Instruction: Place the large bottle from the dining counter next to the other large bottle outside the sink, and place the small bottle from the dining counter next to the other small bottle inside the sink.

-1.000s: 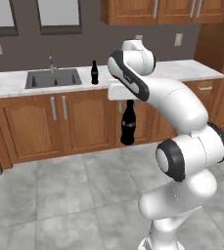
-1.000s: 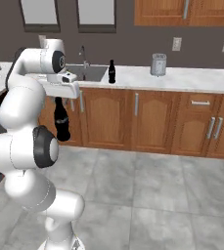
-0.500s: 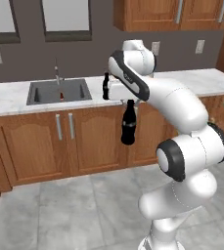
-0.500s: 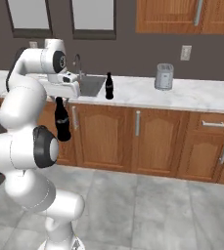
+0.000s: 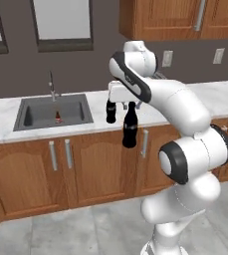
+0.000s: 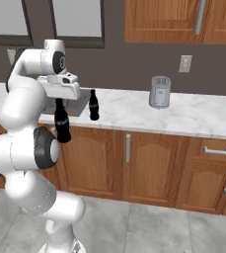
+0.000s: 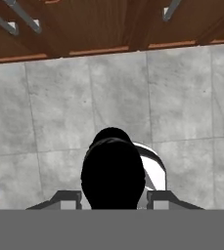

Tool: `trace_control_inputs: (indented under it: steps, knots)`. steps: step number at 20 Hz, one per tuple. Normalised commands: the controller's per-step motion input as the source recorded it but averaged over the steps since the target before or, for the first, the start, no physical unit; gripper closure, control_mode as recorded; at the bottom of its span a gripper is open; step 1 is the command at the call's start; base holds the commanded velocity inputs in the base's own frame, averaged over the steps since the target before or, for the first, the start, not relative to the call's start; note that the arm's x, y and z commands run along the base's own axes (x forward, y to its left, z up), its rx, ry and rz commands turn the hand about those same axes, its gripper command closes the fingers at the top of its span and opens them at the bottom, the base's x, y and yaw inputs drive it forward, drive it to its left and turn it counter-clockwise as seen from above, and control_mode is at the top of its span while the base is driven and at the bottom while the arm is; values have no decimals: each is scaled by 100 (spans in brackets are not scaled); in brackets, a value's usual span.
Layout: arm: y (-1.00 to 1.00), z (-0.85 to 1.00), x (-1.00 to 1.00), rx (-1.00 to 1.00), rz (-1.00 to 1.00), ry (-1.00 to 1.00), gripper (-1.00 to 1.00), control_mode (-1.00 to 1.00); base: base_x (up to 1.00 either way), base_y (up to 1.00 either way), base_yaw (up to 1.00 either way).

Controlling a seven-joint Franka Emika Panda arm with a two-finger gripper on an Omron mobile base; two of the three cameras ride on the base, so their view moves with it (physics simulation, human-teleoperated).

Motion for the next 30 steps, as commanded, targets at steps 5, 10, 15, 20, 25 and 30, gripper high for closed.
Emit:
trace_control_inputs:
  steps: [5, 10, 15, 20, 25, 30]
  knots:
    - [0, 0, 0, 0, 0, 0, 100, 100, 69, -55, -1]
    - [0, 0, 0, 0, 0, 0, 100, 100, 84, -36, -3]
    - [0, 0, 0, 0, 0, 0, 100, 100, 100, -20, -5]
    - [0, 0, 0, 0, 0, 0, 100, 100, 91, -8, -4]
    - [0, 0, 0, 0, 0, 0, 100, 100, 27, 0, -1]
    - [0, 0, 0, 0, 0, 0, 100, 100, 0, 0, 0]
